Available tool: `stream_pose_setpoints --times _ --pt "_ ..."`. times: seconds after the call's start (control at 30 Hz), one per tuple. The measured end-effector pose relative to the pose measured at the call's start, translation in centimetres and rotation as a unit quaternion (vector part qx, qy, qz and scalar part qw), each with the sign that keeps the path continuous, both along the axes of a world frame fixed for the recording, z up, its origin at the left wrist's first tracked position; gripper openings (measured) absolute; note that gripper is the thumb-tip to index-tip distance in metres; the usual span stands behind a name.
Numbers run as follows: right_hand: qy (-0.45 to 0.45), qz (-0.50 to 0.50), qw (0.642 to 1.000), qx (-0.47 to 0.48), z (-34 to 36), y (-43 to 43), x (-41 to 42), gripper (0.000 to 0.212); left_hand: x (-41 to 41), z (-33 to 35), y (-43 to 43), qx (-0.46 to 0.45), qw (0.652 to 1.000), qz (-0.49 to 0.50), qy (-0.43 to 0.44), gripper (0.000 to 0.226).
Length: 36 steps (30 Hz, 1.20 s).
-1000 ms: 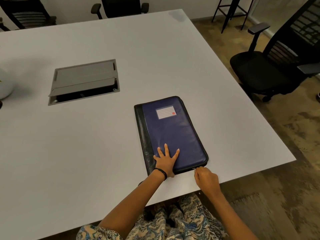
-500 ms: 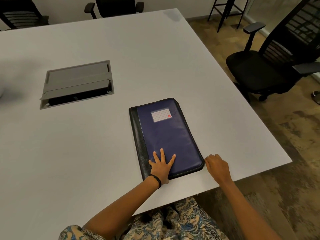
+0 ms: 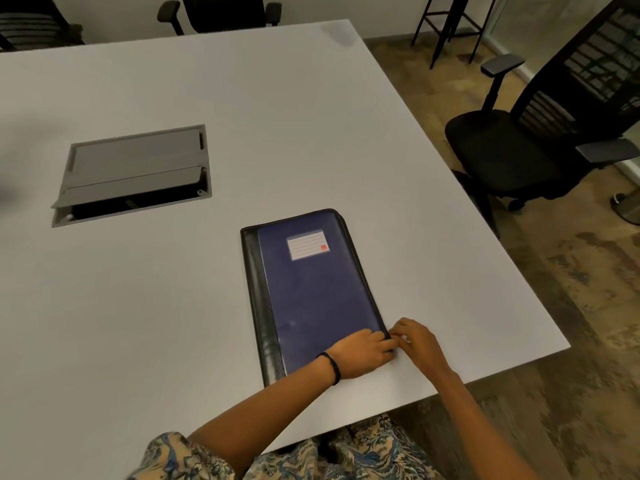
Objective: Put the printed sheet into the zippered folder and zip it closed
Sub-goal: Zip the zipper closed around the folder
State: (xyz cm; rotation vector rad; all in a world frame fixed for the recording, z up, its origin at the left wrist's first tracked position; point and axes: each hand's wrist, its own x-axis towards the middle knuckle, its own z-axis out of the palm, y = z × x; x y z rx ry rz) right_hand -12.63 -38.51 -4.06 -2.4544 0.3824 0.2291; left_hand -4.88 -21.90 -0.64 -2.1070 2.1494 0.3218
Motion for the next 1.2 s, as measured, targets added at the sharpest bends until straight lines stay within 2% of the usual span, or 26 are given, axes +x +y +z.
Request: stream_pose_setpoints --times 0.1,0.23,0.4,0.5,0.63,0.73,0.93,1.1,1.2 --pt "0.015 0.012 1.000 0.025 -0.1 -0.9 0.6 0.014 0.7 0.0 -1.3 0.006 0.999 -0.021 -0.026 0.029" --pt "0.017 0.030 0.998 0.043 -0.3 -1.7 1.0 0.013 1.7 -0.6 -2.6 0.011 1.000 -0.011 0.003 0.031" --pt "-0.004 0.033 0.997 0.071 -0.6 -2.2 0.9 0.013 2.0 -0.4 -4.2 0.055 0.985 0.052 0.155 0.032" --pt "-0.014 0.025 0.997 0.075 -1.1 -2.4 0.9 0.019 2.0 0.1 -5.2 0.080 0.971 0.086 0.210 0.034" --pt "-0.022 0.000 0.995 0.095 -1.7 -2.4 1.4 0.021 2.5 0.4 -5.6 0.082 0.974 0.052 0.202 0.033" --pt "-0.028 -0.022 0.993 0.116 -1.9 -2.5 2.6 0.018 2.7 0.5 -5.2 0.051 0.986 -0.008 0.156 0.028" --pt "-0.056 -0.009 0.993 0.102 -1.9 -2.6 5.8 0.009 2.5 -1.1 -4.6 0.019 0.995 -0.034 0.096 0.028" --pt "-0.074 0.003 0.993 0.089 -2.1 -2.8 8.1 0.006 2.9 -1.6 -4.7 0.032 0.992 -0.027 0.123 0.030" --pt "-0.076 0.014 0.993 0.087 -2.0 -2.9 8.9 0.006 4.3 -0.9 -5.2 0.063 0.980 0.000 0.188 0.028"
